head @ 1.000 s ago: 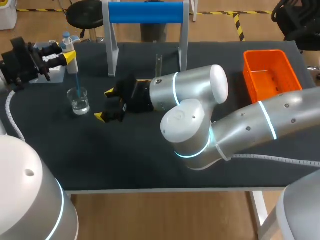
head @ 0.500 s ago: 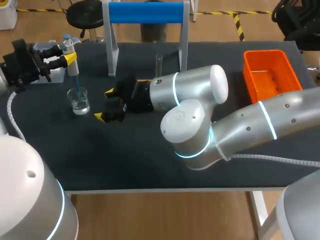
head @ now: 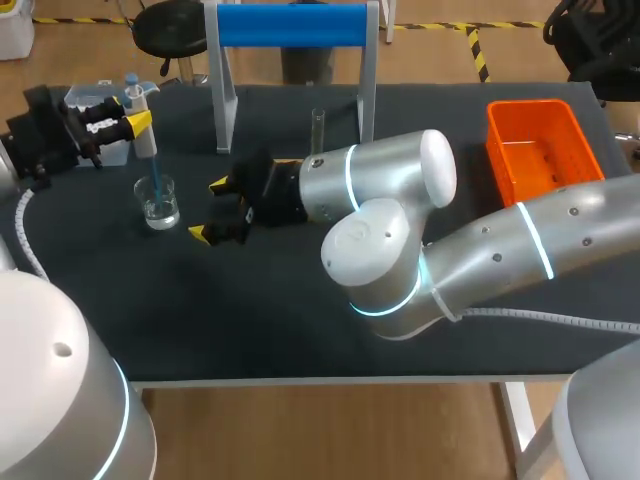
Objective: Invert the test tube, pick up the pipette, mount the tip to pipette, aspirate from beaker and dispense into the tube, eject the tip, return the pipette, and cap with the stopper.
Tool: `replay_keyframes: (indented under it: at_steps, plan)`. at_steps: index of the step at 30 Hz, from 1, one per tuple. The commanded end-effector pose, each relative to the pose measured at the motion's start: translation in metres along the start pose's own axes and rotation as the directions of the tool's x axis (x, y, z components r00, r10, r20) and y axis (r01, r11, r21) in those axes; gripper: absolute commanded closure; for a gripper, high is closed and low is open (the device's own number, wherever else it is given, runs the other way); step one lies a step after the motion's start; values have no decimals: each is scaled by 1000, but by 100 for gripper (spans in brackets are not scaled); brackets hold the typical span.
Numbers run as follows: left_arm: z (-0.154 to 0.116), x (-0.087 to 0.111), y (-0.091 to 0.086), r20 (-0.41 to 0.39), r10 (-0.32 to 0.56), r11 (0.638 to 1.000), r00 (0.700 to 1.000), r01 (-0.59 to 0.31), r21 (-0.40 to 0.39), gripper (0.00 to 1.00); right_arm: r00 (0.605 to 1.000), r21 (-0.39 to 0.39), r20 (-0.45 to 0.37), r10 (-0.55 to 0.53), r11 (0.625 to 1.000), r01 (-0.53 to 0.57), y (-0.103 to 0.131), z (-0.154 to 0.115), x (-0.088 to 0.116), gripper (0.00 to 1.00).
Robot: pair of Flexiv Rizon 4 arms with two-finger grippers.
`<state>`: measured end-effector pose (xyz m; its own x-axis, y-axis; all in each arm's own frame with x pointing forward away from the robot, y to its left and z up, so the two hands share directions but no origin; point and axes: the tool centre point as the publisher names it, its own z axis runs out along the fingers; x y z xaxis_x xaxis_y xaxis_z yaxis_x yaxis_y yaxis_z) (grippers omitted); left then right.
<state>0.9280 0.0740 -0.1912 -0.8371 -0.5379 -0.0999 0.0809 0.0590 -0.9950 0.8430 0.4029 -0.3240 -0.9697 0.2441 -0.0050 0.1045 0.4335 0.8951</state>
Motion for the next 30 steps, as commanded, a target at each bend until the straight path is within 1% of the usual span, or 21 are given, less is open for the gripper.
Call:
replay_keyframes:
  at_steps: [1, 16, 30]
  plan:
    - [0, -2, 2, -5, -2, 1000, 1000, 2, 1, 100, 1000, 4, -2, 0, 1000, 0, 1, 0, 0, 0]
    - [-1, -2, 2, 0, -5, 1000, 1000, 5, -11, 100, 1000, 4, -2, 0, 1000, 0, 1, 0, 0, 0]
    - [-2, -2, 2, 2, -11, 1000, 1000, 11, -5, 100, 1000, 4, -2, 0, 1000, 0, 1, 0, 0, 0]
